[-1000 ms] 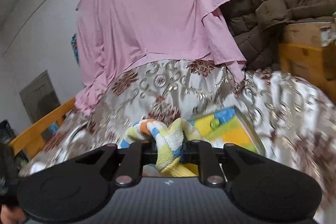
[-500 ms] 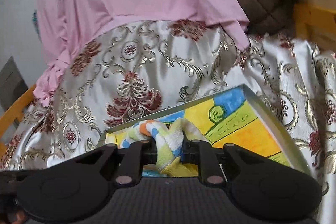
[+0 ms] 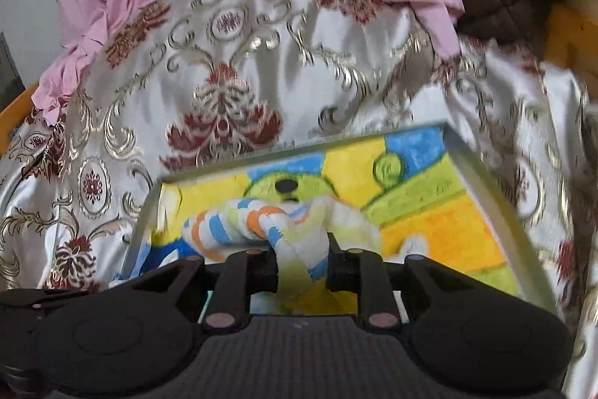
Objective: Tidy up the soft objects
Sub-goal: 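Lower both cloths into the tray and open both grippers, then withdraw both tools from the tray toward the beige pouch and grey mask, then grasp the beige drawstring pouch with the left gripper while the right gripper grasps the grey mask, then carry the pouch and mask to the tray and lower them in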
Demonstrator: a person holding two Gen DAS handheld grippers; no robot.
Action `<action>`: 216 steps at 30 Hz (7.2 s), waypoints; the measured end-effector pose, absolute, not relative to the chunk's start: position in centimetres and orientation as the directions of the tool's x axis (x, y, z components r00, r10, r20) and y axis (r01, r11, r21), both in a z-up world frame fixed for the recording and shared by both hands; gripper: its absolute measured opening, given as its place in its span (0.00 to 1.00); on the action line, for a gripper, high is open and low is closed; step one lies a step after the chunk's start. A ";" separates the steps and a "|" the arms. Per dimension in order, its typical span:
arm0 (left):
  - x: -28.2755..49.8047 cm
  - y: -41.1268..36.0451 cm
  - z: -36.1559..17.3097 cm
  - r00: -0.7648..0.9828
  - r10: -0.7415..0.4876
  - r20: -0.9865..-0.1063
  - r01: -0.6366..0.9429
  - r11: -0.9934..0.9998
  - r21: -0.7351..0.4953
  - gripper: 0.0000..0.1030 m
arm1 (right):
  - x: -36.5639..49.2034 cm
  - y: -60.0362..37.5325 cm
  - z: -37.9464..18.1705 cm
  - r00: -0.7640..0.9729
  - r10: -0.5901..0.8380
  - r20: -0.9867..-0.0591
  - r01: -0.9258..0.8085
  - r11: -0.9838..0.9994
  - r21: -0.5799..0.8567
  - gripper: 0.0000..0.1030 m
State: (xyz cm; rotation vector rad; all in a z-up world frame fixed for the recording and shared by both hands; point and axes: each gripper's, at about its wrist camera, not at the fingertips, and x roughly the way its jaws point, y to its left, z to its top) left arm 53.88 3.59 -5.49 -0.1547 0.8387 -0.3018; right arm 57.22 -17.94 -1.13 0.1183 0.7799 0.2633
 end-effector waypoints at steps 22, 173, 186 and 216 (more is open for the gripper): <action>48.2 4.7 -1.7 0.718 -0.232 -0.656 0.134 0.971 -0.197 0.72 | 47.6 -19.6 0.9 0.727 0.302 -0.617 -0.243 0.953 0.180 0.84; 23.6 4.9 -3.9 0.718 -0.256 -0.647 0.491 0.846 0.210 0.40 | 31.1 -9.8 -4.0 0.706 0.285 -0.648 -0.573 0.768 -0.286 0.77; 23.6 4.4 -3.7 0.703 -0.263 -0.661 0.497 0.847 0.191 0.13 | 31.5 -10.1 -4.1 0.661 0.325 -0.676 -0.571 0.803 -0.172 0.42; 30.6 10.5 -0.4 0.562 -0.707 -0.430 0.301 0.658 -0.690 0.07 | 33.1 -16.9 2.9 0.809 0.331 -0.486 -0.397 0.917 -0.036 0.03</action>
